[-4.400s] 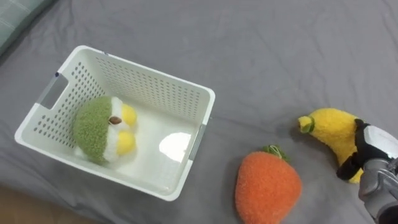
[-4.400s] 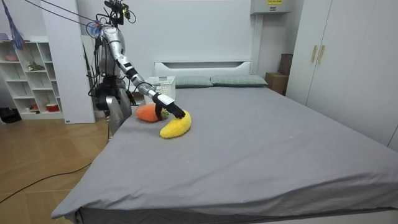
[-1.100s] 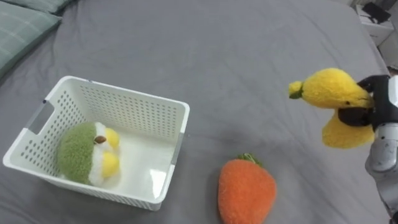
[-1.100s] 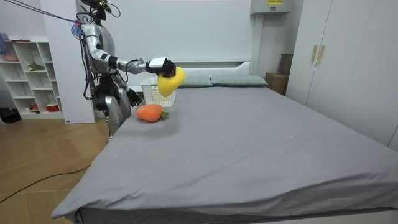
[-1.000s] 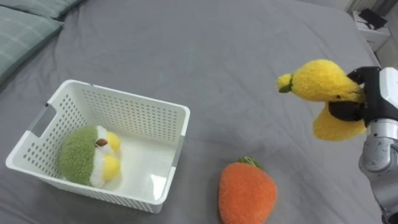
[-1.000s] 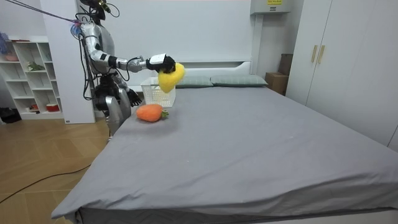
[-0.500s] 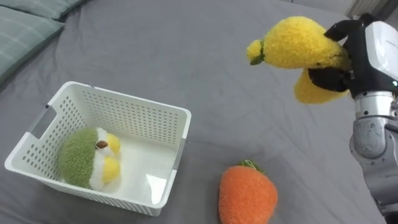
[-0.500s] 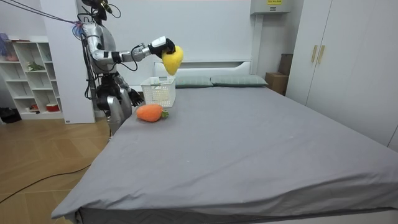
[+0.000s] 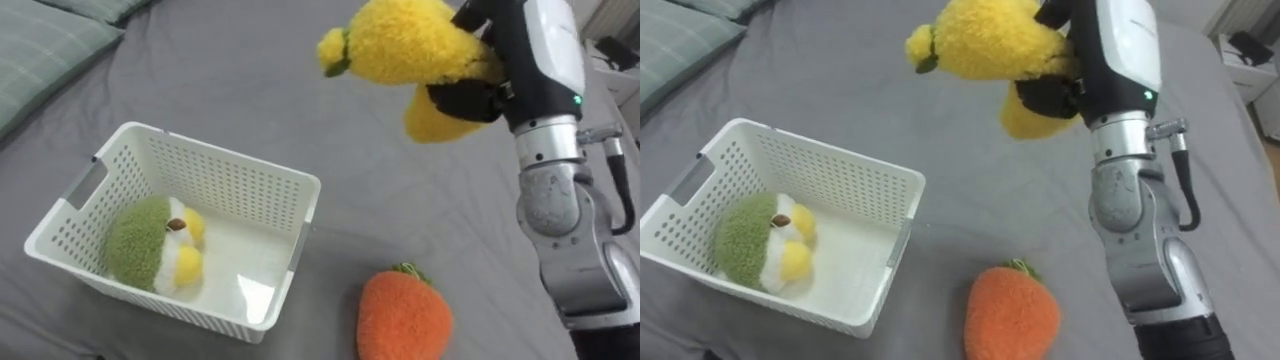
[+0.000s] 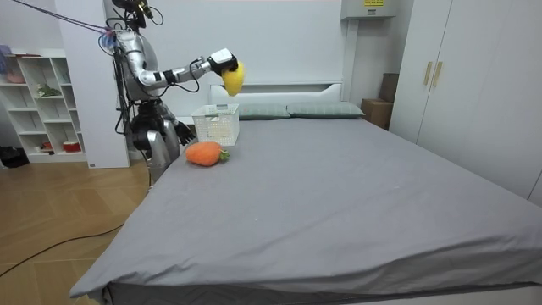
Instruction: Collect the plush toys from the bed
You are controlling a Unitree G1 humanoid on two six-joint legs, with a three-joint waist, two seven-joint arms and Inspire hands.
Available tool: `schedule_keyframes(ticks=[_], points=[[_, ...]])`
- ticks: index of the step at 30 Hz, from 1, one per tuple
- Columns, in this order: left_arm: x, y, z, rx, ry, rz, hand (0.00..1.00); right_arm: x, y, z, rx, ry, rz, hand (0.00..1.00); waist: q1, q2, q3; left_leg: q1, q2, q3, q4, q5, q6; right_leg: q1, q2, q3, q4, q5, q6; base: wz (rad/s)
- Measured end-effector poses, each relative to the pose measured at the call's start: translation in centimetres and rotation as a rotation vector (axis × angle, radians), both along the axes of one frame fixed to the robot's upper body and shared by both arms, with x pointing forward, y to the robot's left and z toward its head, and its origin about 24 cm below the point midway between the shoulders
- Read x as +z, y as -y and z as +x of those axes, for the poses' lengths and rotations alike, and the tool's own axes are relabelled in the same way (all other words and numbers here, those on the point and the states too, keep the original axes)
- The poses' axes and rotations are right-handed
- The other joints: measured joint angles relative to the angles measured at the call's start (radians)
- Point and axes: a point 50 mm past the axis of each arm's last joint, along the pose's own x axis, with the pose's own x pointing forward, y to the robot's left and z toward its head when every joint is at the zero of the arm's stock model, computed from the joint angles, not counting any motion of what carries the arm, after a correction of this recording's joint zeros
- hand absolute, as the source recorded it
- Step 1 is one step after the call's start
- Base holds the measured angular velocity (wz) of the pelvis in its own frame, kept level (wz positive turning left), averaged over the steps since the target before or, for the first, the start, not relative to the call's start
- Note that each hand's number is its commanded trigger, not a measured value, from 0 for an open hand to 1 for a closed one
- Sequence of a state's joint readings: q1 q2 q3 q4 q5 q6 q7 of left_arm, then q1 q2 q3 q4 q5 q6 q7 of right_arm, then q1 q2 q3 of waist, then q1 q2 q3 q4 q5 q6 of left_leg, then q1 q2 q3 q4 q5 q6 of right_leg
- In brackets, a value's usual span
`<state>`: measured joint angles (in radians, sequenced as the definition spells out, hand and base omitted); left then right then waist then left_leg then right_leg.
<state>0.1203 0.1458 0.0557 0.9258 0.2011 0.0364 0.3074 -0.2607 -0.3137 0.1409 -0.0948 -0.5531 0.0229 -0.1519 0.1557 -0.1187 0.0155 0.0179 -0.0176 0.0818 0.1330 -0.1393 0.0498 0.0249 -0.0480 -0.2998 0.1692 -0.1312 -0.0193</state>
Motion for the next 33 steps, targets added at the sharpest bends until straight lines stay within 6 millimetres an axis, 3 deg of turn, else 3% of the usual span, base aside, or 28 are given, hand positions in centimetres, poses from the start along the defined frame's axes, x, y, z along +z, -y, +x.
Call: schedule_keyframes(ticks=[6,14,24,25,26,27,28,30,31,33], points=[[0.0,0.4,0.4,-0.051,-0.011,0.004,0.0,0.4,-2.7,-0.2,0.115,-0.028,-0.023,1.0,0.039,0.009,-0.0039,0.001,0.001,-0.006,-0.003,0.0,0.0,0.001,0.0,0.002,-0.001,-0.001,0.001,0.03],[0.0,0.7,0.9,-0.101,-0.04,0.03,0.0,0.8,-5.8,0.3,0.211,-0.079,-0.05,1.0,0.049,0.004,-0.0082,0.0,-0.002,-0.021,0.0,0.0,0.0,0.008,0.001,-0.015,-0.001,-0.002,0.003,0.05],[0.1,1.2,1.8,-0.179,-0.043,0.062,0.0,-0.2,-8.5,-0.3,0.305,-0.15,-0.066,1.0,0.107,-0.001,-0.0087,-0.008,-0.008,-0.032,0.001,0.0,0.002,0.009,-0.003,-0.021,-0.001,-0.003,0.005,0.02],[0.1,1.2,1.8,-0.188,-0.044,0.068,0.0,-0.4,-8.8,-0.4,0.321,-0.164,-0.075,0.84,0.115,-0.002,-0.0079,-0.008,-0.008,-0.033,0.001,0.0,0.002,0.008,-0.003,-0.021,-0.001,-0.003,0.005,0.0],[0.2,1.2,1.9,-0.193,-0.044,0.073,0.0,-0.6,-9.1,-0.4,0.332,-0.178,-0.082,0.77,0.122,-0.004,-0.0067,-0.008,-0.008,-0.033,0.001,0.0,0.002,0.008,-0.003,-0.021,-0.001,-0.003,0.005,0.0],[0.2,1.2,1.9,-0.193,-0.043,0.075,0.0,-0.6,-9.2,-0.5,0.338,-0.183,-0.086,0.58,0.124,-0.005,-0.0059,-0.008,-0.008,-0.034,0.001,0.0,0.002,0.008,-0.003,-0.021,-0.001,-0.003,0.005,0.0],[0.2,1.2,2.0,-0.195,-0.041,0.078,0.0,-0.7,-9.4,-0.5,0.349,-0.193,-0.091,0.47,0.125,-0.008,-0.0037,-0.009,-0.008,-0.036,0.001,0.0,0.002,0.009,-0.003,-0.022,-0.001,-0.003,0.005,0.05],[0.2,1.2,2.0,-0.2,-0.041,0.082,0.0,-0.8,-9.6,-0.6,0.359,-0.201,-0.091,0.11,0.129,-0.012,-0.0021,-0.01,-0.008,-0.039,0.001,0.0,0.002,0.009,-0.003,-0.026,-0.001,-0.003,0.005,0.05],[0.2,1.3,2.1,-0.203,-0.039,0.082,0.0,-0.7,-9.8,-0.6,0.364,-0.202,-0.084,0.0,0.128,-0.012,-0.0018,-0.01,-0.009,-0.041,0.001,0.0,0.002,0.009,-0.004,-0.029,-0.001,-0.003,0.005,0.06],[0.3,1.4,2.3,-0.213,-0.036,0.083,0.0,-0.7,-9.9,-0.6,0.367,-0.203,-0.077,0.0,0.129,-0.012,-0.0012,-0.01,-0.01,-0.043,0.001,0.0,0.002,0.01,-0.005,-0.032,-0.001,-0.003,0.005,0.04]])
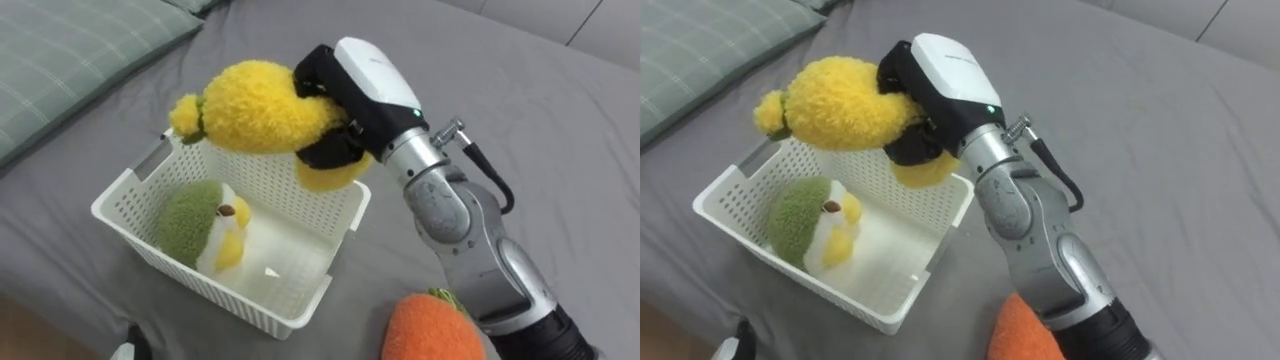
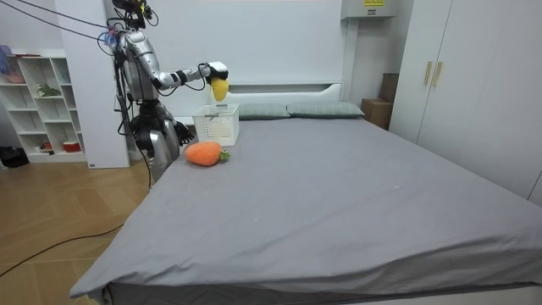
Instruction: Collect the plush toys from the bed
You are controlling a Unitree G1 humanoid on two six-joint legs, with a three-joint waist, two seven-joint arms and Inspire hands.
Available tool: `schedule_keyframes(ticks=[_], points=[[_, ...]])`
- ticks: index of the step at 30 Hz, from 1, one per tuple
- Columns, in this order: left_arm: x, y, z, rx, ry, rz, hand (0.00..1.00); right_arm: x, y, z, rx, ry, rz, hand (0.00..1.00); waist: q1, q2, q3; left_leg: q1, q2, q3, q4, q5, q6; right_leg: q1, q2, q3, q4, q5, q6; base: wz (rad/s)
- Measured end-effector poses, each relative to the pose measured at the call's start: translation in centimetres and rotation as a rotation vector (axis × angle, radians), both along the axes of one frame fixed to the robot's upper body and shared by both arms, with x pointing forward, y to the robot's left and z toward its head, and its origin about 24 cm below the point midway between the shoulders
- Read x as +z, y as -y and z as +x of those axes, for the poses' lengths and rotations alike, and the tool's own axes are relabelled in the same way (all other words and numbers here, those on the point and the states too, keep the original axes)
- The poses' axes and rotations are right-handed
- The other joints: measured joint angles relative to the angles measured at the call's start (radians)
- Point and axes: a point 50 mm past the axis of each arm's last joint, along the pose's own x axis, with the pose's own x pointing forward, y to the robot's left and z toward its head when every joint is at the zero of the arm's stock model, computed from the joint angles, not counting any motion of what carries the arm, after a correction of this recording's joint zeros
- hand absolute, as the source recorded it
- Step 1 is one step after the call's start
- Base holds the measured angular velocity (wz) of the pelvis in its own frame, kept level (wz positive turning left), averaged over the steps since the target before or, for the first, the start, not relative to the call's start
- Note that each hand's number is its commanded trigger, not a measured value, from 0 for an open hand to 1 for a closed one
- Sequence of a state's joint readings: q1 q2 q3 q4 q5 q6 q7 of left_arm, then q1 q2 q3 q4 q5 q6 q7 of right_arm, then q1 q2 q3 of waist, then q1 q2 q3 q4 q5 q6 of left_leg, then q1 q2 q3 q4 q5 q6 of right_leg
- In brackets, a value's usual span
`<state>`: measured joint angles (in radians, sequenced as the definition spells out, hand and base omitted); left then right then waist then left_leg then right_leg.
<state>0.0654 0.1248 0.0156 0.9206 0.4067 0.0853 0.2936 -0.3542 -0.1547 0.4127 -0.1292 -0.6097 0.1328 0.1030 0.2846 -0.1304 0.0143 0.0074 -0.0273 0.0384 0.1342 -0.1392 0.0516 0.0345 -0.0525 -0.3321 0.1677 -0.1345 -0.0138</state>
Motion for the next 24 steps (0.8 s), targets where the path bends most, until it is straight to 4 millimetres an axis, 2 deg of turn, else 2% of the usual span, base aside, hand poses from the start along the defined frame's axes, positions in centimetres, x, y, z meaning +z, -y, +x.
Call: schedule_keyframes(ticks=[3,9,24], points=[[0.1,0.0,0.2,-0.001,0.005,0.0,0.0,-0.1,0.0,0.0,0.001,-0.005,-0.001,0.0,0.006,0.0,0.0028,0.0,0.0,0.0,0.0,0.0,0.0,0.0,0.0,0.0,-0.001,0.0,0.001,0.0],[0.1,0.1,0.5,-0.013,0.008,0.001,0.0,-1.9,0.1,0.5,-0.016,-0.074,-0.036,0.0,0.016,-0.003,0.0038,-0.003,-0.002,-0.011,0.001,0.0,0.0,0.001,0.0,-0.007,-0.002,-0.001,0.002,0.04],[0.2,0.2,0.9,-0.044,0.002,-0.014,0.0,-1.9,-0.3,0.4,-0.002,-0.063,-0.06,0.0,0.022,-0.003,0.0052,-0.005,-0.002,-0.011,-0.002,0.0,0.0,0.002,0.002,-0.002,-0.017,-0.001,0.002,0.0]])
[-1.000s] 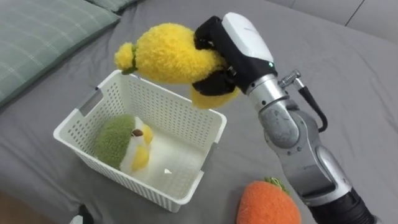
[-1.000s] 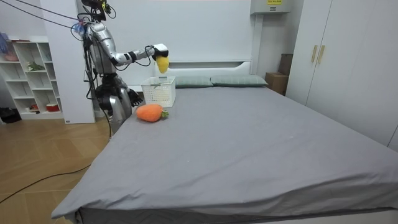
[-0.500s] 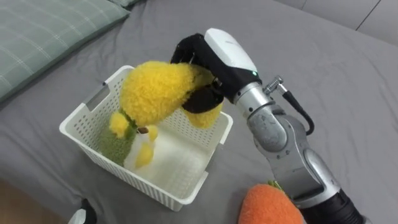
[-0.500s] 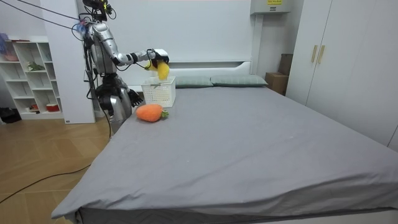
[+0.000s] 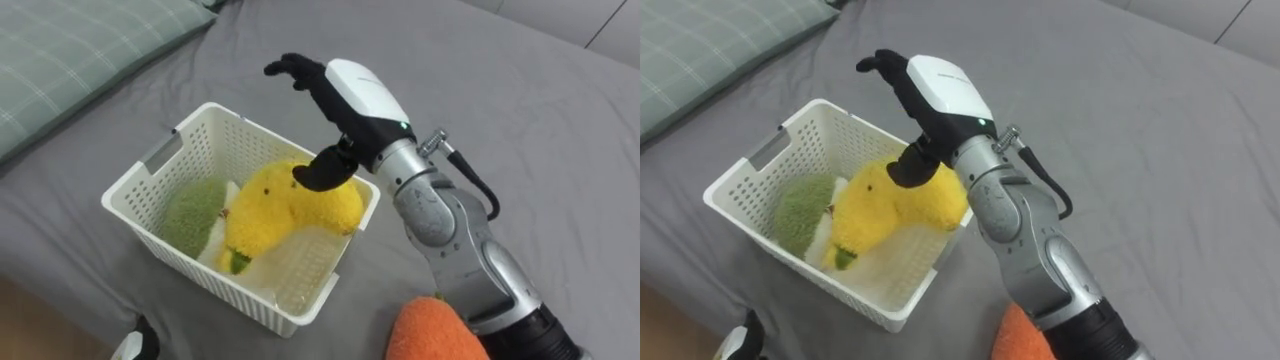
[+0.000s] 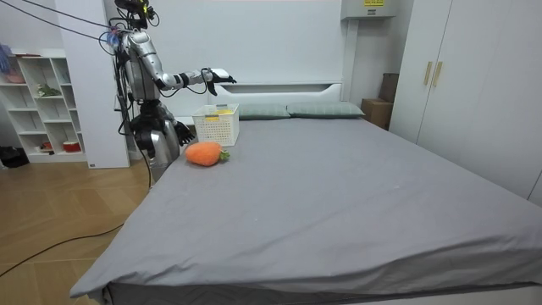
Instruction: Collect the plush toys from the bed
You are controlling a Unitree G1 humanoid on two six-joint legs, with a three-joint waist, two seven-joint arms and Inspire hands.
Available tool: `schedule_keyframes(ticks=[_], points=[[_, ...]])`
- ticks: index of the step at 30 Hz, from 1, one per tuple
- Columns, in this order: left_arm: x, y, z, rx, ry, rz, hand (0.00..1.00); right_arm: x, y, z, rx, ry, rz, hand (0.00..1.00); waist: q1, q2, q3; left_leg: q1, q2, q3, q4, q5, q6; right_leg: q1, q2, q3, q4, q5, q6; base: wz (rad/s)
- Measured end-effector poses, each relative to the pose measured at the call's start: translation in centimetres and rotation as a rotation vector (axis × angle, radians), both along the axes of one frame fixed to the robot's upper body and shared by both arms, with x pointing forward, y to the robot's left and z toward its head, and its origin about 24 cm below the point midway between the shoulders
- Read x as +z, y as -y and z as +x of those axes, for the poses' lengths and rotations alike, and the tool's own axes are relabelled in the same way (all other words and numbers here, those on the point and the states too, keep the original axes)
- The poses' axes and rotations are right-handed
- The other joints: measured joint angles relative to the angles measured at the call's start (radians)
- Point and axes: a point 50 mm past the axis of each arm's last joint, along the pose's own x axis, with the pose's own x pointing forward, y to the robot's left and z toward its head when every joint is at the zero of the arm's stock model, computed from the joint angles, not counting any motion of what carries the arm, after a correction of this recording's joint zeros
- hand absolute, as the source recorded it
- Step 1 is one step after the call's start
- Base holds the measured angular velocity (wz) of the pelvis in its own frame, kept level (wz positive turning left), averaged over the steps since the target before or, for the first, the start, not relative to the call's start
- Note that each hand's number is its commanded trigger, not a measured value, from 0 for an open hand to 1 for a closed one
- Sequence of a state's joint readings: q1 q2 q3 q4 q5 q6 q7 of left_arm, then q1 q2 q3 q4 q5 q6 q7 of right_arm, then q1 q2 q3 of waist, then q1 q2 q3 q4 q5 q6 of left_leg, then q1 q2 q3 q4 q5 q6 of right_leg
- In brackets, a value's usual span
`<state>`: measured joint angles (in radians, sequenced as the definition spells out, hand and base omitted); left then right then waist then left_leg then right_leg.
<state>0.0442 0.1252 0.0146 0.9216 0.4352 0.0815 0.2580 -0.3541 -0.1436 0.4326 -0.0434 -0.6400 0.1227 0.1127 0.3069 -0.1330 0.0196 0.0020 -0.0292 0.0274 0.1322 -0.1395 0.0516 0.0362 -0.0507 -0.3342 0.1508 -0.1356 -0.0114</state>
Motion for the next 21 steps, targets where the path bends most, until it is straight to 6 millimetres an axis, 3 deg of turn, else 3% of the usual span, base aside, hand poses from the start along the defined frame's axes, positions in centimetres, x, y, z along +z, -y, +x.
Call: schedule_keyframes(ticks=[21], points=[[-0.03,-0.02,-0.05,0.0,-0.003,-0.002,0.0,-0.16,-0.4,-0.2,0.02,-0.005,-0.004,0.0,0.001,0.004,0.0026,0.0,0.0,0.0,0.0,0.0,0.0,0.0,0.0,0.001,0.0,0.0,0.0,0.0]])
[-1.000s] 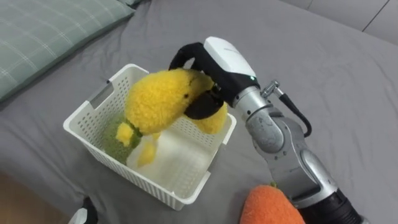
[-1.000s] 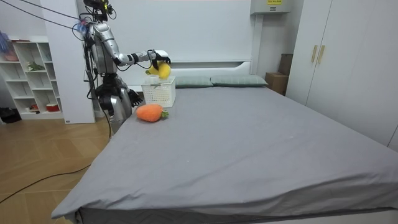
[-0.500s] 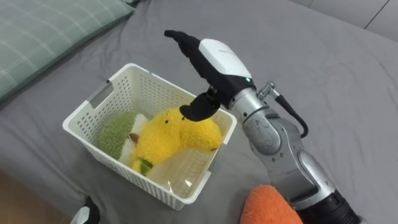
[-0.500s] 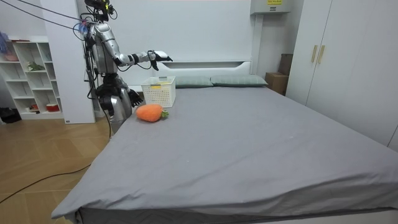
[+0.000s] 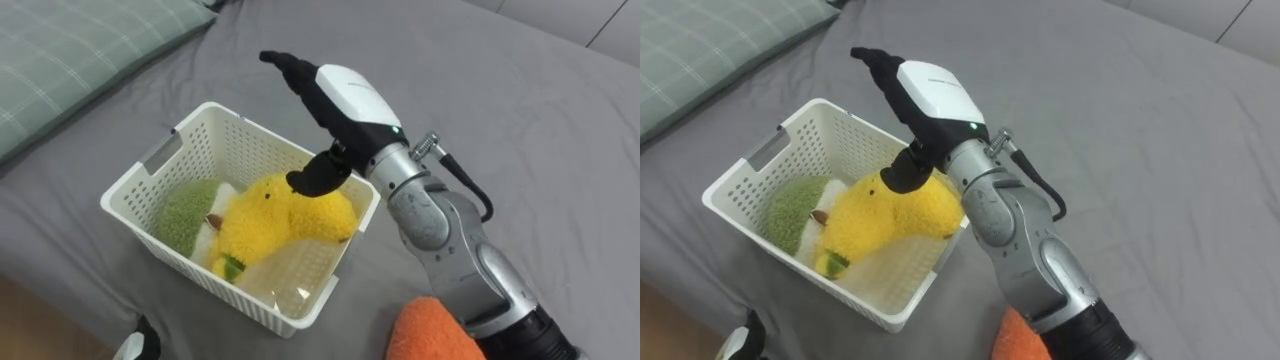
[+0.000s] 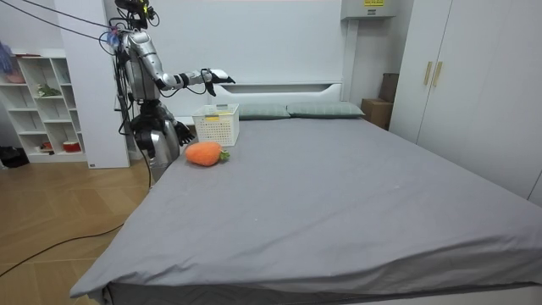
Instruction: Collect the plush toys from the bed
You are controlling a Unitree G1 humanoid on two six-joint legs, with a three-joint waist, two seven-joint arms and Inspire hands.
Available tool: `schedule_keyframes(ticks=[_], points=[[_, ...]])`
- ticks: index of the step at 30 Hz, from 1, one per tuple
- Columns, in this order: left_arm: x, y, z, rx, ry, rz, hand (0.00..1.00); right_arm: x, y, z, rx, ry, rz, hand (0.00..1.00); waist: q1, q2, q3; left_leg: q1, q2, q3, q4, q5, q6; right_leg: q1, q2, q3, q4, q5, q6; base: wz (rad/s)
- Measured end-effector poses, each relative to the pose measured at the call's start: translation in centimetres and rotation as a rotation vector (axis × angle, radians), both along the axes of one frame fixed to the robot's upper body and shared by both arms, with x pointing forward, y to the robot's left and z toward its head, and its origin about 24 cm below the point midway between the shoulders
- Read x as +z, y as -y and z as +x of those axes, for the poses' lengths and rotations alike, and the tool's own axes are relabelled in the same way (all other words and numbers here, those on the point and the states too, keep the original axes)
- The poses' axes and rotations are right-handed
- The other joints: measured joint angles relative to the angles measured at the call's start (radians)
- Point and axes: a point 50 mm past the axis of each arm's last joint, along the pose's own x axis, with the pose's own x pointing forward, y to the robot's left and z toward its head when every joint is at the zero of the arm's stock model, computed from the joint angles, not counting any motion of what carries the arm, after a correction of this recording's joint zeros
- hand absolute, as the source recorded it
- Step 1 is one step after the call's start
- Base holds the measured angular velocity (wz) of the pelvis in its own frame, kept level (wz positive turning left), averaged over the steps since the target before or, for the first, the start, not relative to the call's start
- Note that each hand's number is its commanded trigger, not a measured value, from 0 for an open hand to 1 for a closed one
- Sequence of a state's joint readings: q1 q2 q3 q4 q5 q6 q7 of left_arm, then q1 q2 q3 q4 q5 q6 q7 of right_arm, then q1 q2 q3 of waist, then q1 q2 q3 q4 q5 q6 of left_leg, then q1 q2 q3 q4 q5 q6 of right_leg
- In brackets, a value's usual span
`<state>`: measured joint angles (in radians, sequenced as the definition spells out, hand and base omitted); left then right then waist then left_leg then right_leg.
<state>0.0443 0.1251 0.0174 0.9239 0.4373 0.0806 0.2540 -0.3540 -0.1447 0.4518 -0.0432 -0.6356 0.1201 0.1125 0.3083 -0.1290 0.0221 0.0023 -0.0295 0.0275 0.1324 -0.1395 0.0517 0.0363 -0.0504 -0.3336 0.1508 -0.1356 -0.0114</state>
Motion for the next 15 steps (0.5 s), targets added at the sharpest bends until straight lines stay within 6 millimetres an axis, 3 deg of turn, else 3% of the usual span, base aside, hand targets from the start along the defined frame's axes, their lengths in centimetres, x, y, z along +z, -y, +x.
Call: schedule_keyframes(ticks=[9,15], points=[[-0.1,0.1,-0.2,0.01,-0.002,0.007,0.0,-0.7,1.2,0.3,-0.032,-0.042,0.064,0.0,-0.015,0.007,0.0039,0.005,0.0,0.0,0.001,0.0,0.0,0.01,0.0,0.005,0.0,0.0,0.0,0.0],[-0.3,0.0,-0.6,0.019,-0.014,0.01,0.0,-2.2,3.2,0.3,-0.1,-0.102,0.083,0.0,-0.04,0.012,0.0011,0.009,-0.001,0.003,0.003,-0.001,0.001,0.016,0.0,0.011,0.0,-0.001,0.001,-0.01]])
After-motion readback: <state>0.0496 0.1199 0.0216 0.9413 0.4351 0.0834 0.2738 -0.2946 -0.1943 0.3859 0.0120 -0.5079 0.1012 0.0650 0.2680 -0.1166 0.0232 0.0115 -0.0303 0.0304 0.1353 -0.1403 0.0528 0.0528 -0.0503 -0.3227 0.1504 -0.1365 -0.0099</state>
